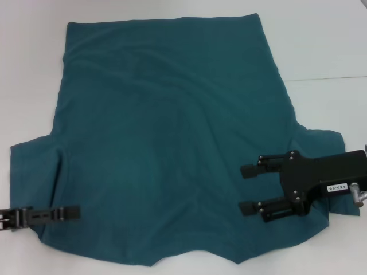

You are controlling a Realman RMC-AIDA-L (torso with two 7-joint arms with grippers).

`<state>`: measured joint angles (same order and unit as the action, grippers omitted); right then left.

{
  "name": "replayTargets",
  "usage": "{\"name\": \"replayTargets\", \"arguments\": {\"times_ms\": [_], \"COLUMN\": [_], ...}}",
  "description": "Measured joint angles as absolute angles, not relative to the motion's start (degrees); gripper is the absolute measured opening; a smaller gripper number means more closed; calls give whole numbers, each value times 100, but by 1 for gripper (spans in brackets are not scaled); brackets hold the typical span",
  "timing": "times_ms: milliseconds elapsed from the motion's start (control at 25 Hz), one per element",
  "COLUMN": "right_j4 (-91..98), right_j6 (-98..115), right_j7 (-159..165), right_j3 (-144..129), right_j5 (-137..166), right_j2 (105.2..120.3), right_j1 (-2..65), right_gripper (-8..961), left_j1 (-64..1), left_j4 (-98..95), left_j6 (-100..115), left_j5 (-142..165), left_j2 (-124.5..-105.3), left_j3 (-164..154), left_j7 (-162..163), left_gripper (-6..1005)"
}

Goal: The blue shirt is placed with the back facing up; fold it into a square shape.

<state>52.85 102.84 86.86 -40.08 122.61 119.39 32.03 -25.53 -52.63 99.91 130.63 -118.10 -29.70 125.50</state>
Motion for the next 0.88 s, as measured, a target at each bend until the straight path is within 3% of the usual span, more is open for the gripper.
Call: {"name": "replayTargets", "arguments": {"times_ms": [560, 880], "right_j4": [5255, 5263], "right_j6": [10254, 10233], "right_j7": [8705, 8711], "right_j3": [-4082, -4079], "right_j5": [12271, 12270], "right_j2": [11953, 11954], "right_j1": [3226, 3271], "right_gripper": [865, 865], "left_j1": [-2420, -2278], "left_j4": [-5750, -5999], "left_j6": [9017, 8594], "left_j5": [13938, 14074], "left_j2": [-11857, -12009], "left_j3": [-2953, -3011], "left_j7": [13504, 13384], "left_gripper": [828, 827]}}
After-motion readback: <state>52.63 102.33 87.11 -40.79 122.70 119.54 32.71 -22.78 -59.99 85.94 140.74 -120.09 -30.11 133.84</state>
